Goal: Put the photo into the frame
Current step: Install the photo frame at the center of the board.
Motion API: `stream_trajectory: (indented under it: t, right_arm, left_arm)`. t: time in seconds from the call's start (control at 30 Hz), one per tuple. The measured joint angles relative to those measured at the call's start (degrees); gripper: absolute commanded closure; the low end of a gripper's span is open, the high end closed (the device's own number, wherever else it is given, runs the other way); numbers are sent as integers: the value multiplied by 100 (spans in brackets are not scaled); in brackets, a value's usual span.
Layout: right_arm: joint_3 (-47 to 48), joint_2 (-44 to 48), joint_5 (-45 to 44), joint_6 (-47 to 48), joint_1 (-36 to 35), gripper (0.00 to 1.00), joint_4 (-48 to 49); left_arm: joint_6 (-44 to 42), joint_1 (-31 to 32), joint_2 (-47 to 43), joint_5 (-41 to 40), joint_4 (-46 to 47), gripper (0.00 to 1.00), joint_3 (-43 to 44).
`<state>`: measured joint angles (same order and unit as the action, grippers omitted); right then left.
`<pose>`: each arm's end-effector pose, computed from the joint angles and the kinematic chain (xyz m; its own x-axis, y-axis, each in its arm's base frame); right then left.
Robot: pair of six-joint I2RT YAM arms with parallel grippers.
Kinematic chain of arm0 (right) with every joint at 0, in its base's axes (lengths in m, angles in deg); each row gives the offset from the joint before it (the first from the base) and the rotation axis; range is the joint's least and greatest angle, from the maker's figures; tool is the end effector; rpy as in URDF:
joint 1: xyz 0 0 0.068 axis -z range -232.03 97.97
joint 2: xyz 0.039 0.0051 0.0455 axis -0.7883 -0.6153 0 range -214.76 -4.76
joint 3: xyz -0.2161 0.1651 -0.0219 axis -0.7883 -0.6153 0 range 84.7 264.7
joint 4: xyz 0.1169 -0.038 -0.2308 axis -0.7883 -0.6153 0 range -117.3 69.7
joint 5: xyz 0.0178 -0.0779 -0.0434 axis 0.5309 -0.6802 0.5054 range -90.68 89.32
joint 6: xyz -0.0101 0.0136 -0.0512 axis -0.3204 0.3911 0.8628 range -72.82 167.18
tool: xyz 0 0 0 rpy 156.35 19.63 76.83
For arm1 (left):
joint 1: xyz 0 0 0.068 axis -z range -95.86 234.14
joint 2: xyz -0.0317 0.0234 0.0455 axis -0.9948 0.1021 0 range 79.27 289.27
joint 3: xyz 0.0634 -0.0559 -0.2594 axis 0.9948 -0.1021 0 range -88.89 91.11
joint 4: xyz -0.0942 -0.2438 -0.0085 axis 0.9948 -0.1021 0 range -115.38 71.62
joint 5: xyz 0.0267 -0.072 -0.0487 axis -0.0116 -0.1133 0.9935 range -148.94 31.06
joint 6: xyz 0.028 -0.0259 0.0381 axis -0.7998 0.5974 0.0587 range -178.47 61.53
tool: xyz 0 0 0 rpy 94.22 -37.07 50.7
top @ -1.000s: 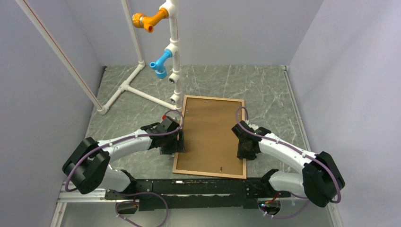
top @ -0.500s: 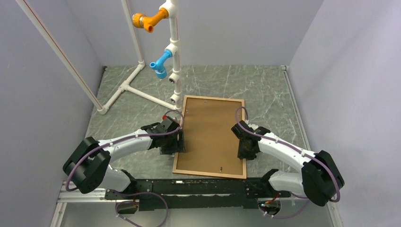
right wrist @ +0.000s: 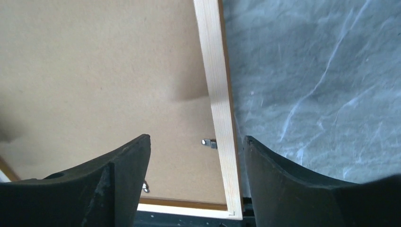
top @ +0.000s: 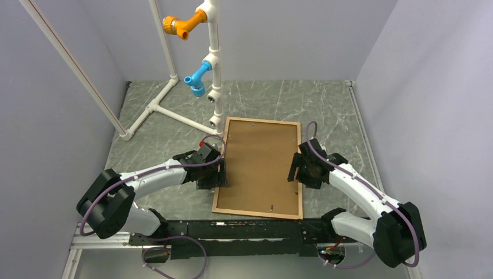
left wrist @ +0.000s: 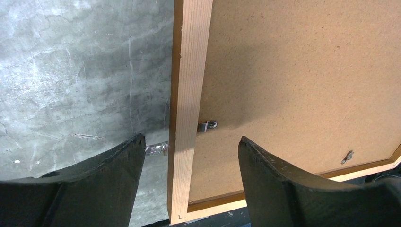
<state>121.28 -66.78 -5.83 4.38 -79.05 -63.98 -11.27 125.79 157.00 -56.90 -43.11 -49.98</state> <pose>0.1638 0.0799 0.1933 -0.8988 0.3012 -0.3184 0.2544 0.9501 0.1808 0.1796 -0.1613 0.1666 -0.9506 -0.1358 -0.2792 -0.0315 0.9368 -0.3484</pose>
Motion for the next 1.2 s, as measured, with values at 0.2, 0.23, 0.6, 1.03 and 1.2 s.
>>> stream_trajectory:
  t: [0.2, 0.23, 0.6, 1.03, 1.2]
  right_arm:
    - [87, -260, 535, 428, 848, 11, 293]
    - [136, -380, 595, 496, 957, 10, 341]
    - [1432, -1906, 715, 1012, 1458, 11, 715]
    - [2861, -3740, 487, 1283, 1716, 19, 837]
    - [3305, -4232, 415, 1373, 1735, 31, 841]
  left_arm:
    - [-17, -2, 85, -11, -9, 24, 39]
    - [-24, -2, 103, -17, -7, 24, 57]
    - [-107, -22, 249, -37, 7, 25, 168]
    - [-138, -22, 282, -37, 2, 25, 192]
    - [-153, -22, 356, -37, 0, 25, 247]
